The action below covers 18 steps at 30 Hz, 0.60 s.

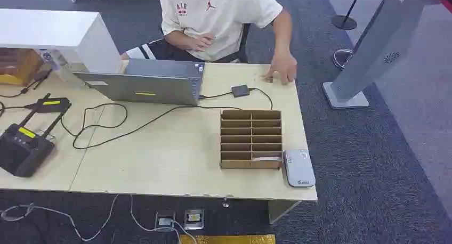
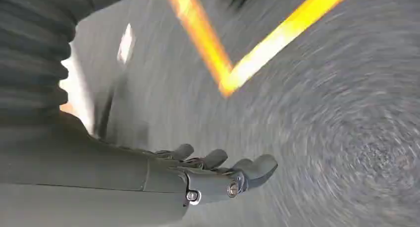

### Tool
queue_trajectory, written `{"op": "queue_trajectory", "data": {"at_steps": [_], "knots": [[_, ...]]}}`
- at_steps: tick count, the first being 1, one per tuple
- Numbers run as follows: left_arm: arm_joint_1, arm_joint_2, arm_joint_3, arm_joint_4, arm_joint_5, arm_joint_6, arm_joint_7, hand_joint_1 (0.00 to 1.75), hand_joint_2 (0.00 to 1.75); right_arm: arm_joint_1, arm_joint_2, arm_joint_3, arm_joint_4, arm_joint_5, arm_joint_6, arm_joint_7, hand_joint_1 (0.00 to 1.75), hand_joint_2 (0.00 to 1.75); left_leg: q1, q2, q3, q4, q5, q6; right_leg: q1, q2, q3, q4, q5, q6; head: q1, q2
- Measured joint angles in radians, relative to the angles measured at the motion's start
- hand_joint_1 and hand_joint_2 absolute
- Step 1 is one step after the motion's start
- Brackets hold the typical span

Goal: Pass the card to the sensor for recognition and then transmit it.

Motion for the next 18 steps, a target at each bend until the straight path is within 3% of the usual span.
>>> {"op": "queue_trajectory", "data": {"at_steps": [4, 6, 9, 18], "knots": [[0.0, 0.0, 0.0, 0.0, 0.014, 0.011, -0.018, 0.0, 0.0, -0.026, -0.026, -0.076, -0.006, -0.278, -0.084, -0.037, 0.0, 1.75, 0.0, 0.0, 0.0, 0.0, 0.0, 0.0, 0.0, 0.0, 0.0, 0.0, 0.0, 0.0, 0.0, 0.0], [0.0, 0.0, 0.0, 0.0, 0.018, 0.015, -0.022, 0.0, 0.0, -0.041, -0.04, -0.101, -0.009, -0.34, -0.102, -0.055, 0.0, 1.75, 0.0, 0.0, 0.0, 0.0, 0.0, 0.0, -0.001, 0.0, 0.0, 0.0, 0.0, 0.0, 0.0, 0.0], [0.0, 0.0, 0.0, 0.0, 0.029, 0.029, -0.042, 0.0, 0.0, -0.088, -0.081, -0.146, -0.033, -0.476, -0.158, -0.135, 0.0, 1.75, -0.003, 0.0, 0.0, 0.0, 0.0, 0.001, -0.003, 0.0, 0.0, 0.0, 0.001, 0.001, -0.001, 0.0], [0.0, -0.004, 0.004, 0.0, 0.069, 0.058, -0.079, 0.0, 0.0, -0.313, -0.232, -0.183, -0.118, -0.692, -0.274, -0.204, 0.0, 1.75, -0.006, 0.0, 0.0, 0.0, 0.002, 0.003, -0.006, -0.001, 0.0, 0.001, 0.003, 0.003, -0.001, 0.0]]}}
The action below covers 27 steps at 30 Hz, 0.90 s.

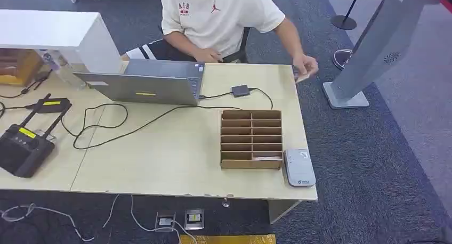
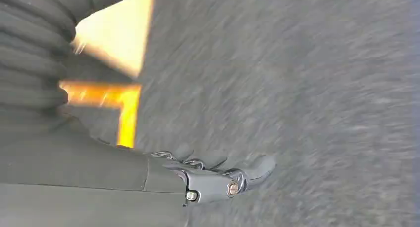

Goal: Pass the card to the sensor for recognition and then transmit it.

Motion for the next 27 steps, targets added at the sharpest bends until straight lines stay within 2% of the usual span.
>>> {"op": "queue_trajectory", "data": {"at_steps": [4, 6, 8, 10, 12, 15, 18, 23, 27], "knots": [[0.001, -0.005, 0.004, 0.001, 0.019, 0.004, -0.008, 0.0, 0.0, -0.126, -0.044, 0.025, -0.042, -0.132, -0.041, -0.015, 0.0, 1.75, -0.001, 0.0, -0.001, 0.0, 0.001, 0.001, -0.001, 0.0, -0.002, 0.002, 0.0, 0.0, 0.001, 0.0], [0.0, -0.007, 0.008, 0.001, 0.028, 0.006, -0.012, 0.0, 0.0, -0.176, -0.064, 0.076, -0.072, -0.289, -0.088, -0.015, 0.0, 1.75, -0.001, -0.001, -0.001, 0.0, 0.001, 0.001, -0.001, -0.002, -0.001, 0.001, 0.0, 0.0, 0.002, 0.0], [0.001, -0.011, 0.008, 0.001, 0.04, 0.008, -0.015, 0.0, 0.0, -0.204, -0.081, 0.166, -0.106, -0.512, -0.164, -0.031, 0.0, 1.75, -0.001, -0.003, -0.002, 0.0, 0.001, 0.002, -0.001, -0.005, -0.001, 0.001, 0.0, 0.0, 0.001, 0.0], [0.002, -0.013, 0.01, 0.001, 0.048, 0.01, -0.021, 0.0, 0.0, -0.228, -0.095, 0.291, -0.162, -0.753, -0.25, -0.096, 0.0, 1.75, -0.003, -0.004, -0.004, 0.0, 0.002, 0.003, -0.003, -0.006, -0.002, 0.002, 0.0, 0.001, 0.001, 0.0], [0.002, -0.014, 0.014, 0.001, 0.054, 0.013, -0.024, 0.0, 0.0, -0.273, -0.11, 0.41, -0.206, -0.87, -0.282, -0.166, 0.0, 1.75, -0.005, -0.002, -0.004, 0.0, 0.002, 0.003, -0.004, -0.005, -0.004, 0.004, 0.0, 0.001, 0.0, 0.0], [0.0, -0.02, 0.021, 0.001, 0.06, 0.015, -0.028, 0.0, 0.0, -0.347, -0.122, 0.58, -0.254, -0.916, -0.282, -0.24, 0.0, 1.75, -0.004, 0.0, -0.003, 0.0, 0.002, 0.003, -0.004, -0.001, -0.003, 0.003, 0.001, 0.001, 0.001, 0.0], [0.0, -0.026, 0.023, 0.001, 0.061, 0.015, -0.03, 0.0, 0.0, -0.388, -0.121, 0.733, -0.286, -0.9, -0.25, -0.293, 0.0, 1.75, -0.004, -0.002, -0.004, 0.0, 0.003, 0.004, -0.004, -0.004, -0.003, 0.004, 0.001, 0.001, 0.001, 0.0], [-0.002, -0.023, 0.024, 0.003, 0.03, 0.0, -0.018, 0.0, 0.0, -0.498, -0.104, 1.028, -0.321, -0.755, -0.137, -0.344, 0.0, 1.75, -0.004, -0.002, -0.004, 0.0, 0.004, 0.004, -0.003, -0.004, -0.003, 0.005, 0.001, 0.001, 0.001, 0.0], [-0.005, -0.017, 0.023, 0.003, 0.04, 0.006, -0.022, 0.0, 0.0, -0.542, -0.081, 1.201, -0.345, -0.633, -0.113, -0.35, 0.0, 1.75, -0.002, -0.008, -0.005, 0.0, 0.005, 0.003, -0.002, -0.01, -0.003, 0.005, 0.001, 0.001, 0.0, 0.0]]}}
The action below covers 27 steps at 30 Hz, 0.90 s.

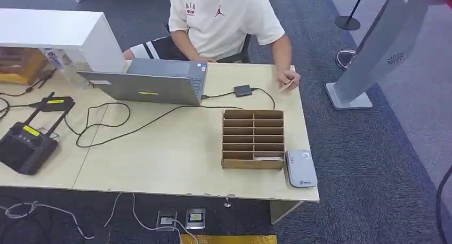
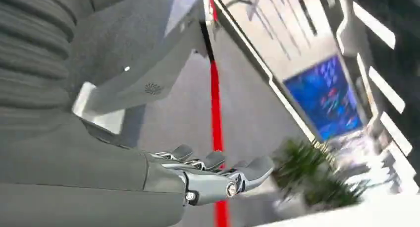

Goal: Pass the card to the sensor for recognition and then transmit it.

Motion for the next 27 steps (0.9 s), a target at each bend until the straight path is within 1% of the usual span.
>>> {"op": "queue_trajectory", "data": {"at_steps": [1, 3, 8, 11, 14, 17, 21, 23, 27], "knots": [[0.002, -0.005, 0.0, 0.0, -0.001, 0.004, -0.001, 0.0, 0.0, -0.005, 0.005, 0.061, -0.008, 0.04, 0.002, -0.004, 0.0, 1.75, 0.0, 0.0, 0.0, 0.0, 0.0, 0.0, 0.0, -0.001, 0.0, 0.0, 0.0, 0.0, 0.001, 0.0], [0.002, -0.008, 0.0, 0.001, -0.005, 0.006, -0.001, 0.0, 0.0, -0.016, 0.013, 0.147, -0.021, 0.11, 0.002, -0.014, 0.0, 1.75, 0.0, -0.001, 0.0, 0.0, 0.0, -0.001, 0.0, -0.001, 0.0, 0.0, 0.0, 0.0, 0.0, 0.0], [0.002, -0.015, -0.002, 0.001, -0.021, 0.006, -0.001, 0.0, 0.0, -0.016, 0.03, 0.308, -0.058, 0.364, -0.049, -0.045, 0.0, 1.75, 0.0, -0.001, -0.001, 0.0, 0.0, -0.001, 0.0, -0.001, 0.0, 0.0, 0.0, 0.0, 0.001, 0.0], [0.001, -0.015, -0.003, 0.001, -0.029, 0.006, -0.001, 0.0, 0.0, -0.01, 0.035, 0.411, -0.085, 0.53, -0.06, -0.044, 0.0, 1.75, 0.0, 0.0, 0.0, 0.0, 0.0, -0.001, 0.0, 0.0, 0.0, 0.0, 0.0, 0.0, 0.001, 0.0], [0.002, -0.015, -0.003, 0.001, -0.039, 0.005, -0.001, 0.0, 0.0, 0.026, 0.037, 0.453, -0.124, 0.672, -0.052, -0.014, 0.0, 1.75, 0.001, -0.003, 0.0, 0.0, 0.0, -0.001, 0.001, -0.002, 0.0, -0.001, 0.0, 0.0, 0.002, 0.0], [0.003, -0.014, -0.008, 0.001, -0.047, 0.004, -0.001, 0.0, 0.0, 0.085, 0.037, 0.492, -0.186, 0.782, -0.019, 0.022, 0.0, 1.75, 0.001, -0.002, 0.0, 0.0, 0.0, -0.001, 0.001, -0.001, 0.0, -0.001, 0.0, 0.0, 0.001, 0.0], [0.003, -0.01, -0.019, 0.001, -0.061, 0.002, -0.001, 0.0, 0.0, 0.155, 0.037, 0.518, -0.271, 0.86, 0.025, 0.053, 0.0, 1.75, 0.001, -0.002, 0.0, 0.0, 0.0, -0.001, 0.001, -0.001, 0.0, -0.001, 0.0, 0.0, 0.001, 0.0], [0.003, -0.009, -0.026, 0.001, -0.065, 0.001, -0.001, 0.0, 0.0, 0.193, 0.037, 0.526, -0.313, 0.899, 0.046, 0.057, 0.0, 1.75, 0.001, -0.002, 0.0, 0.0, 0.0, -0.001, 0.001, -0.001, 0.0, -0.001, 0.0, 0.0, 0.001, 0.0], [0.003, -0.004, -0.032, 0.001, -0.075, -0.001, -0.001, 0.0, 0.0, 0.253, 0.037, 0.539, -0.384, 0.922, 0.076, 0.064, 0.0, 1.75, 0.001, -0.002, 0.0, 0.0, 0.0, -0.001, 0.001, -0.001, 0.0, -0.001, 0.0, -0.001, 0.001, 0.0]]}}
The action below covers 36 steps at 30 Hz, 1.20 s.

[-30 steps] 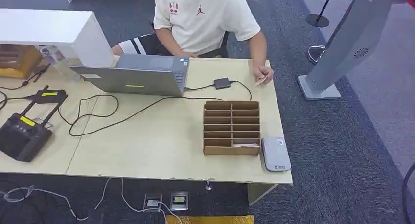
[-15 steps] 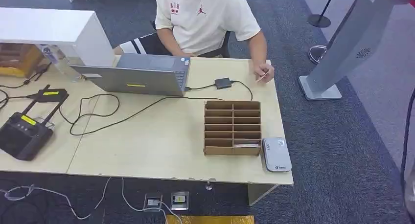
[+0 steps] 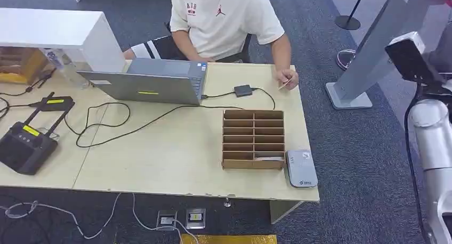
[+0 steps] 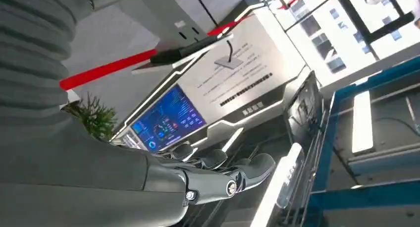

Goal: Pass the card to the sensor for recognition and then transmit it.

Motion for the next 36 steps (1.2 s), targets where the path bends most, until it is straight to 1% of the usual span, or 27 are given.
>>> {"op": "queue_trajectory", "data": {"at_steps": [4, 12, 19, 26, 36], "knots": [[0.0, 0.003, -0.007, 0.0, -0.005, 0.0, 0.0, 0.0, 0.0, 0.049, -0.005, 0.01, -0.057, 0.01, 0.016, 0.007, 0.0, 1.75, 0.0, 0.0, 0.0, 0.0, 0.0, 0.0, 0.0, 0.0, 0.0, 0.0, 0.0, 0.0, 0.0, 0.0], [0.0, 0.008, -0.024, 0.0, -0.011, 0.0, 0.0, 0.0, 0.0, 0.111, -0.011, 0.024, -0.141, 0.03, 0.04, 0.027, 0.0, 1.75, 0.0, 0.0, 0.0, 0.0, 0.0, 0.0, 0.0, 0.0, 0.0, 0.0, 0.0, 0.0, 0.0, 0.0], [0.0, 0.008, -0.027, 0.0, -0.013, 0.0, 0.0, 0.0, 0.0, 0.134, -0.017, 0.025, -0.179, 0.032, 0.043, 0.032, 0.0, 1.75, 0.0, 0.001, 0.0, 0.0, 0.0, 0.0, 0.0, 0.0, 0.0, 0.0, 0.0, 0.0, 0.0, 0.0], [0.0, 0.008, -0.04, 0.0, -0.02, 0.0, 0.0, 0.0, 0.0, 0.164, -0.02, 0.025, -0.221, 0.048, 0.076, 0.058, 0.0, 1.75, 0.0, 0.001, 0.0, 0.0, 0.0, 0.0, 0.0, 0.0, 0.0, 0.0, 0.0, 0.0, 0.0, 0.0], [0.0, 0.008, -0.05, 0.0, -0.029, -0.001, 0.0, 0.0, 0.0, 0.2, -0.022, 0.025, -0.264, 0.063, 0.114, 0.07, 0.0, 1.75, 0.0, 0.001, 0.0, 0.0, 0.0, 0.0, 0.0, 0.0, 0.0, 0.0, 0.0, 0.0, 0.0, 0.0]]}}
